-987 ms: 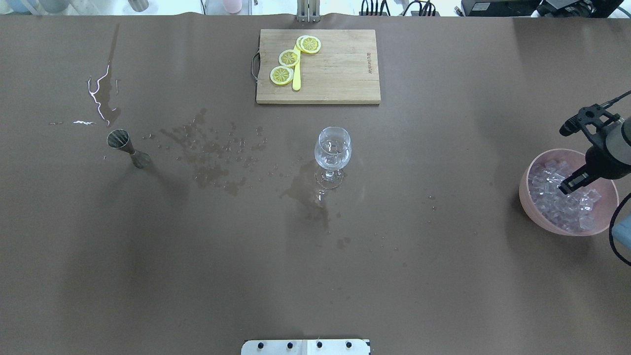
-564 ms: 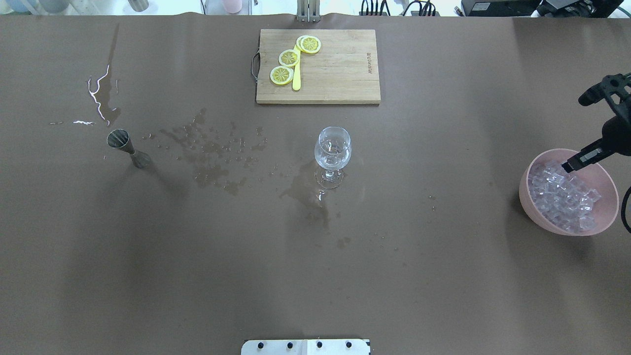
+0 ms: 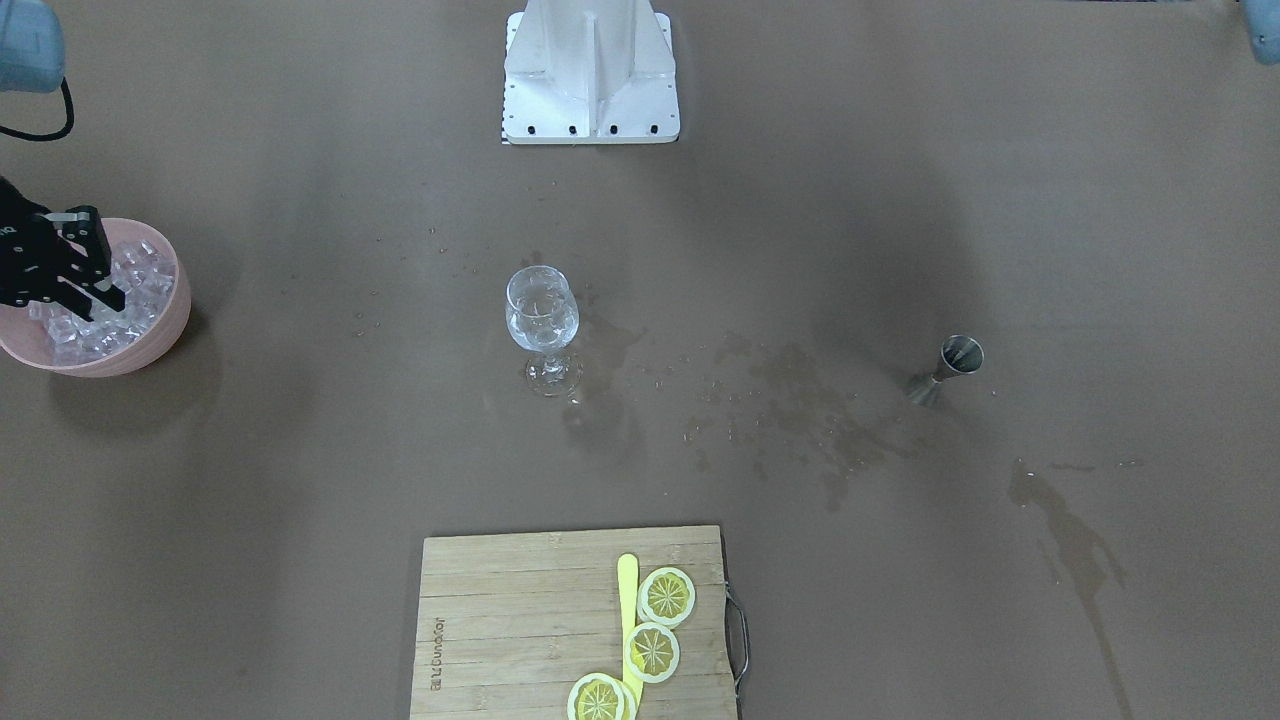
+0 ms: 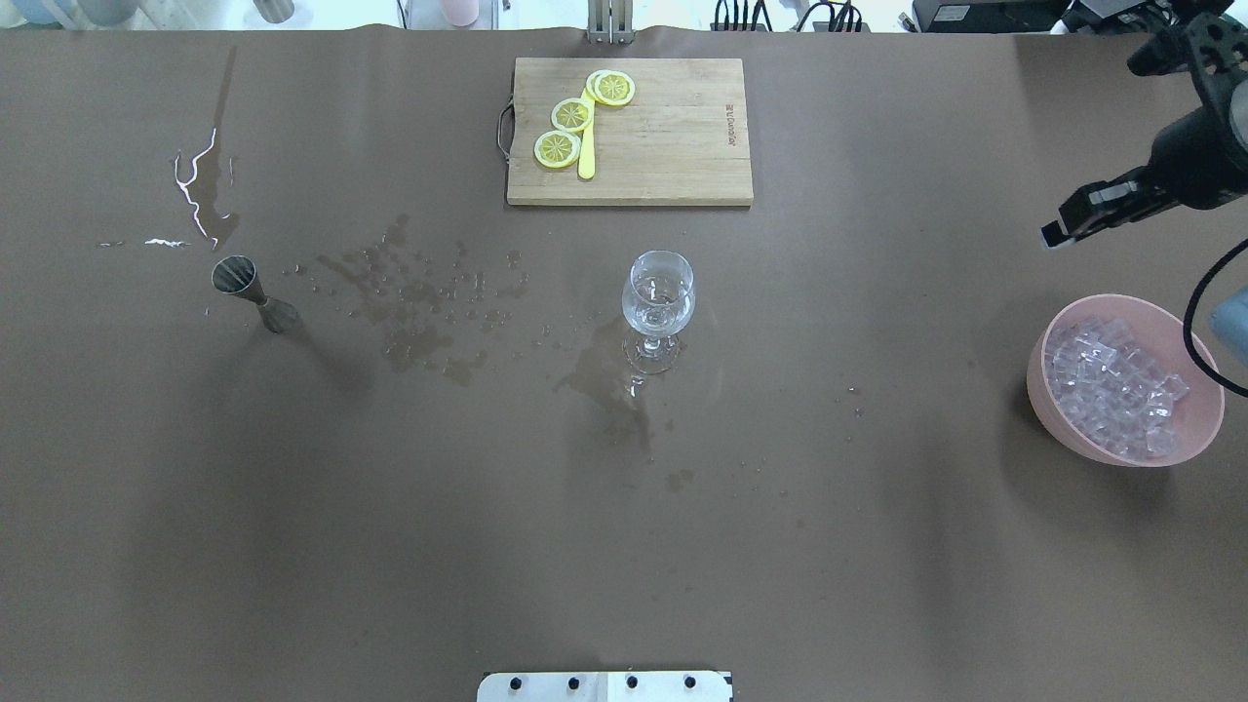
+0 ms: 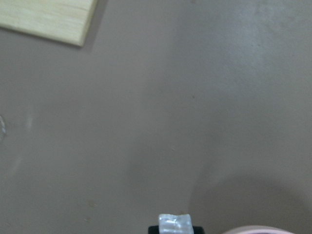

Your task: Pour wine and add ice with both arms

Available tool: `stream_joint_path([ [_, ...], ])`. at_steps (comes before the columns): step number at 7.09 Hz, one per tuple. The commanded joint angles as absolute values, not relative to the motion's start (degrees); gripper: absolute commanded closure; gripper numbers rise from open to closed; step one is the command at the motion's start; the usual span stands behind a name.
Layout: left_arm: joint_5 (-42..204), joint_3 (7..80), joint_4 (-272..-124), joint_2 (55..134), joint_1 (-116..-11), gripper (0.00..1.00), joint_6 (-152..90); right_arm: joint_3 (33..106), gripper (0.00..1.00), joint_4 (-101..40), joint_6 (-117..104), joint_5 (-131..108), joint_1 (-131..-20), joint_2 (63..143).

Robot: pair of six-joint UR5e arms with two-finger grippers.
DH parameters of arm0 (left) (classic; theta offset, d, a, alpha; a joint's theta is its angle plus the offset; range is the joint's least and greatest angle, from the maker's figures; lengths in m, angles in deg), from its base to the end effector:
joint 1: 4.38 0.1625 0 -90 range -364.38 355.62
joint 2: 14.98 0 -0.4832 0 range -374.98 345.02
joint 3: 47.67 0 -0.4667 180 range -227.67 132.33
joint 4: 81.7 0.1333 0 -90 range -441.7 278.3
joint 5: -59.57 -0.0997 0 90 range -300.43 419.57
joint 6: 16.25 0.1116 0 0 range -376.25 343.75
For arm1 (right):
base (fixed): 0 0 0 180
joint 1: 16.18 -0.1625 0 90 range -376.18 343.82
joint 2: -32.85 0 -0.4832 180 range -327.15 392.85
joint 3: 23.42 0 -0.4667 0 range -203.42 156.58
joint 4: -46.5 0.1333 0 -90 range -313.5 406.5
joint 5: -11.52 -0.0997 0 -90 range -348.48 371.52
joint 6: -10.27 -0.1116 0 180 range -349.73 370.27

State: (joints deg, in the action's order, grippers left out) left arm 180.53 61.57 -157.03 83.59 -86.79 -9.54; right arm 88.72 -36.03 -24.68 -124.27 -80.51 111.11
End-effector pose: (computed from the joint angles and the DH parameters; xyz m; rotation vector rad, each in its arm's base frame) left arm 0.0045 -0.6084 0.4931 0.2204 0.5417 0.3044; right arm -0.2171 -0.5747 0.3680 0.2031 -1.0004 -0.1405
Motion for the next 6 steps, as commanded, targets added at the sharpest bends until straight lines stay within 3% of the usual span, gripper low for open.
stream_joint_path([
  [1,180.8,59.3,-156.5,83.5,-87.3,0.02,-8.7,88.8,1.0,-35.6,-46.8,-121.1,-72.4,99.5],
  [4,180.9,57.1,-156.8,83.9,-88.1,0.02,-8.7,88.5,1.0,-35.6,-61.2,-104.6,-57.3,91.1],
  [6,180.9,56.7,-156.9,83.9,-88.1,0.02,-8.7,86.2,1.0,-35.7,-61.9,-102.9,-55.6,88.8],
])
